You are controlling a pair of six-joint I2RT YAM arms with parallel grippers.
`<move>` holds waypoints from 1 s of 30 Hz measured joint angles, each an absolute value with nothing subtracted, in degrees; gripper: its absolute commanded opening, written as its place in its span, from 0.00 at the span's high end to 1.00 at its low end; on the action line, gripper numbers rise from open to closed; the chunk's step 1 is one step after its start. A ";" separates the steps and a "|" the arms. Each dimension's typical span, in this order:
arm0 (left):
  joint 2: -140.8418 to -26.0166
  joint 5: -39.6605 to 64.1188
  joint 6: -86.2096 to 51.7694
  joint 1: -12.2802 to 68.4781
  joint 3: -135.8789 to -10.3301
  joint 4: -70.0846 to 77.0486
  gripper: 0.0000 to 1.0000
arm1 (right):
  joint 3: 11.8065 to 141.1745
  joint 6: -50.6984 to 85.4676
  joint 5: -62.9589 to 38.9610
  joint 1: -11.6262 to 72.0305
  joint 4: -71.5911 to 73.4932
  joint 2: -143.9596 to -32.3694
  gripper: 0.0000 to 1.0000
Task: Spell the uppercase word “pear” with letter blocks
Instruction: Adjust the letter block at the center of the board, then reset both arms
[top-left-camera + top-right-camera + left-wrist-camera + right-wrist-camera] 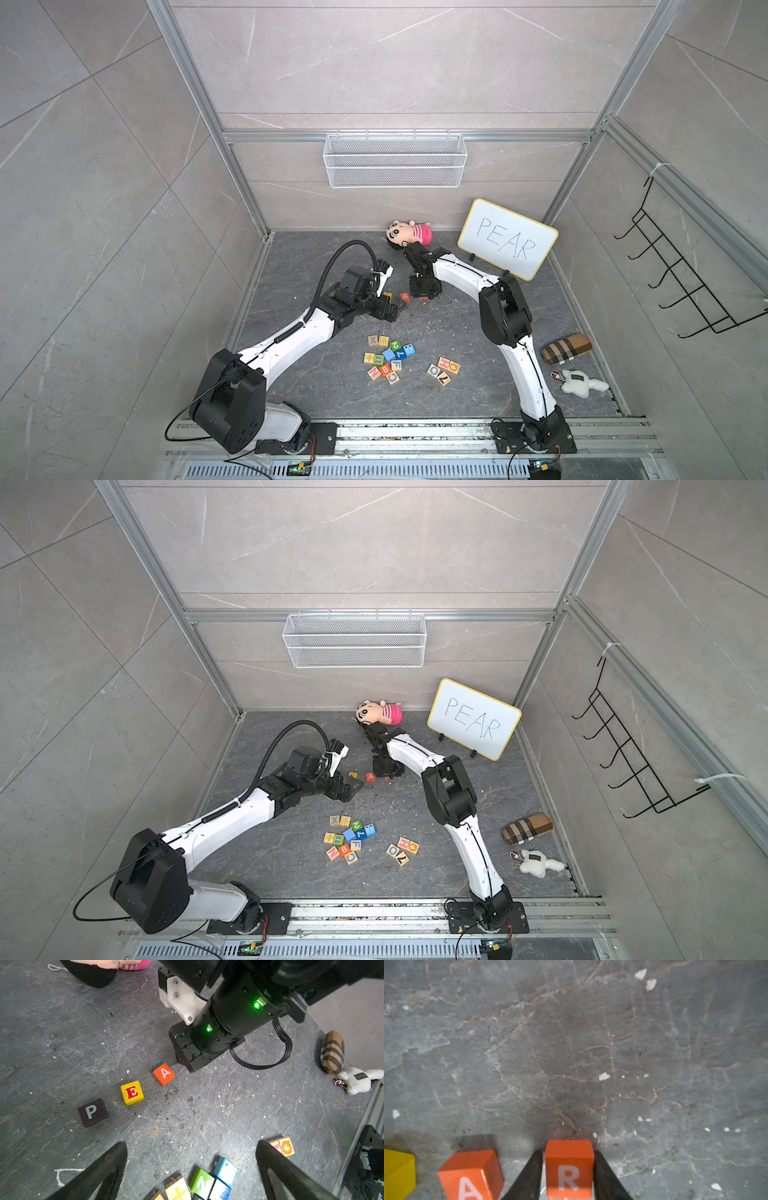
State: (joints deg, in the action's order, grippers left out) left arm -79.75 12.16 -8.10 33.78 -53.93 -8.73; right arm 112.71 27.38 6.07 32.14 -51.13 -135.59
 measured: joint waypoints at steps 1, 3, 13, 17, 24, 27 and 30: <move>-79.75 12.16 -8.10 33.78 -53.89 -8.73 0.00 | 112.71 27.31 6.17 32.21 -51.13 -135.59 0.52; -79.75 12.14 -8.10 33.78 -53.87 -8.73 0.00 | 112.71 27.29 6.20 32.25 -51.16 -135.59 0.51; -79.75 12.08 -8.10 33.78 -53.87 -8.54 0.00 | 112.71 27.22 6.17 32.25 -51.18 -135.50 0.36; -79.75 12.03 -8.10 33.78 -53.87 -8.54 0.00 | 112.71 27.22 6.17 32.25 -51.48 -135.20 0.36; -79.75 10.94 -8.36 33.78 -54.41 -8.91 0.00 | 110.89 27.18 6.22 32.25 -51.46 -130.93 0.33; -79.83 10.63 -8.58 33.78 -56.12 -9.72 0.01 | 106.39 26.76 6.85 32.25 -49.47 -125.62 0.28; -79.88 10.59 -8.69 33.78 -58.43 -10.74 0.01 | 98.91 25.69 8.62 32.25 -45.19 -118.08 0.20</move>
State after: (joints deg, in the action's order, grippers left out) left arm -79.88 10.59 -8.69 33.78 -58.43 -10.74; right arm 98.91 25.69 8.62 32.25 -45.19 -118.08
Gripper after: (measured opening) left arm 0.991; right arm 0.765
